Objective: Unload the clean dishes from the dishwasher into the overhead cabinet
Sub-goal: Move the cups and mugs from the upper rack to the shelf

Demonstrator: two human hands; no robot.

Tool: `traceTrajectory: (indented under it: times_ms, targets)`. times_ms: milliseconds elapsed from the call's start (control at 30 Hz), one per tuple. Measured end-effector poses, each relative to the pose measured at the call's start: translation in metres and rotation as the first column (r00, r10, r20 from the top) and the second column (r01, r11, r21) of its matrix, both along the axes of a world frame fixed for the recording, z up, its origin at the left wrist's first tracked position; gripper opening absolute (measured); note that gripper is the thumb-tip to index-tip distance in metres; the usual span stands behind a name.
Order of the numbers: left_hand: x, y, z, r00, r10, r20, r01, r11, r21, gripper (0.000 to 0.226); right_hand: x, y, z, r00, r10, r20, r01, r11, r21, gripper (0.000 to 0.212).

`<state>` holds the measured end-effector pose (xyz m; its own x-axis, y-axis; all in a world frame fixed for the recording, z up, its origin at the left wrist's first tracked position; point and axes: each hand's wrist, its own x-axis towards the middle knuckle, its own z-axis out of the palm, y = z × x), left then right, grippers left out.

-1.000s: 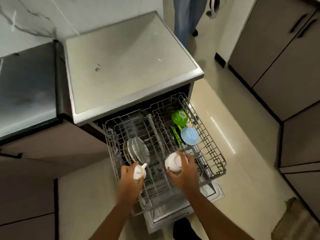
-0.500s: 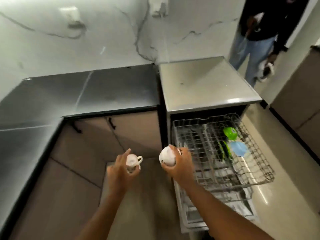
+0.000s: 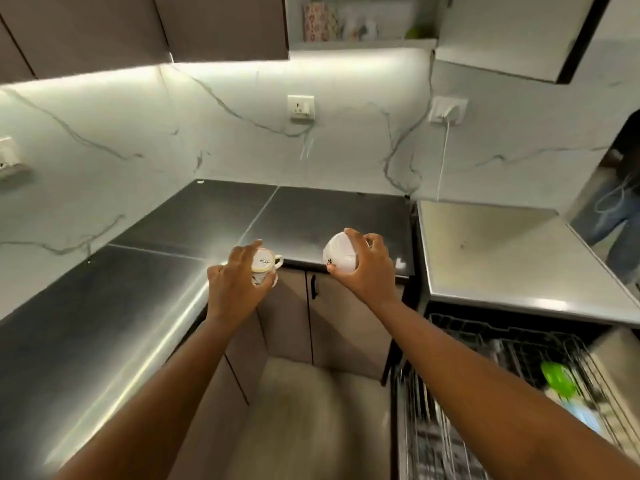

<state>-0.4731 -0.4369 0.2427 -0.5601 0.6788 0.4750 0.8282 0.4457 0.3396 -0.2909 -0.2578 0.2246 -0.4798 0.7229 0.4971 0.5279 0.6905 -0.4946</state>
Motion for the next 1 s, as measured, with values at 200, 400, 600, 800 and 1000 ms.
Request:
traceTrajectory:
  times_ms: [200,400,600,800,1000]
  targets:
    - [-0.063,0.082,0.058,0.995,0.005,-0.103,0.003,0.997,0.081,0.055,-0.057,0.09,0.057,0.998,-0.007,-0.068,0.014,0.995,0.1,0.074]
    - [-0.111,0.197,0.132,0.989,-0.096,-0.112,0.117,0.972,0.203,0.055,-0.097,0.193,0.123,0.989,-0.038,-0.141,0.066,0.978,0.196,0.08]
    - [-0.147,0.309,0.229,0.981,-0.109,-0.163,0.159,0.929,0.334,0.051,-0.132,0.286,0.211,0.951,-0.003,-0.308,0.102,0.947,0.306,0.086]
    - [-0.171,0.39,0.291,0.955,-0.128,-0.269,0.218,0.915,0.34,0.057,-0.15,0.354,0.272,0.939,-0.061,-0.338,0.188,0.915,0.356,0.071]
    - [-0.193,0.464,0.331,0.947,-0.158,-0.28,0.249,0.912,0.326,0.061,-0.167,0.406,0.308,0.933,-0.101,-0.346,0.243,0.886,0.394,0.073]
